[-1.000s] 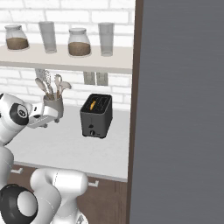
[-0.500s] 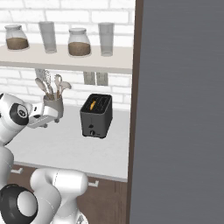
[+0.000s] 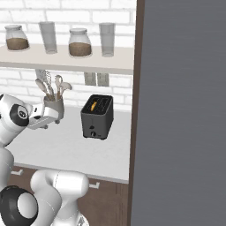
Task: Start the toaster. Once the lever pops up, take the bread to the plate on the dining counter.
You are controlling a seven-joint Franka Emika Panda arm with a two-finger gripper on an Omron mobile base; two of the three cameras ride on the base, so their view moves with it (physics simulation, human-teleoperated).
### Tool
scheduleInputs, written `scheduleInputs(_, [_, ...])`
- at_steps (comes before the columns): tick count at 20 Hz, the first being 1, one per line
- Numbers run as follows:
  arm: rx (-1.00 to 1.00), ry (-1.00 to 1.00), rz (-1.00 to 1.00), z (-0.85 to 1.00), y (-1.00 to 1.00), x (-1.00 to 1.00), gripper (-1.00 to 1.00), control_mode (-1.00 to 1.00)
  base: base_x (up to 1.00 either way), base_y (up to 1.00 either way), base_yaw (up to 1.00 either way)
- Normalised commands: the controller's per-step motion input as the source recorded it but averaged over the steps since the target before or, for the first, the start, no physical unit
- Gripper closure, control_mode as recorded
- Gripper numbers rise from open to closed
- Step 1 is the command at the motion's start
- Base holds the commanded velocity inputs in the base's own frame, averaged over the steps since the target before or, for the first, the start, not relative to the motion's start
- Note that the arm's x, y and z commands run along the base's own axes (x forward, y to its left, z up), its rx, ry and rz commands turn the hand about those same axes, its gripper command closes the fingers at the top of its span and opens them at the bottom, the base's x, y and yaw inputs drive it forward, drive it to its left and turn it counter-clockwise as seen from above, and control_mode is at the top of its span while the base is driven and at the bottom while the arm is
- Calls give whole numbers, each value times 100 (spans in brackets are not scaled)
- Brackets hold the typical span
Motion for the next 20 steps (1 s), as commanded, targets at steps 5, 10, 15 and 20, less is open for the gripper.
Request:
scheduleInputs(5, [0,0,0,0,0,0,-100,-100,0,0,0])
scheduleInputs(10, [0,0,0,0,0,0,-100,-100,0,0,0])
scheduleInputs(15, [0,0,0,0,0,0,-100,-100,0,0,0])
scheduleInputs(20, [0,0,0,0,0,0,-100,-100,0,0,0])
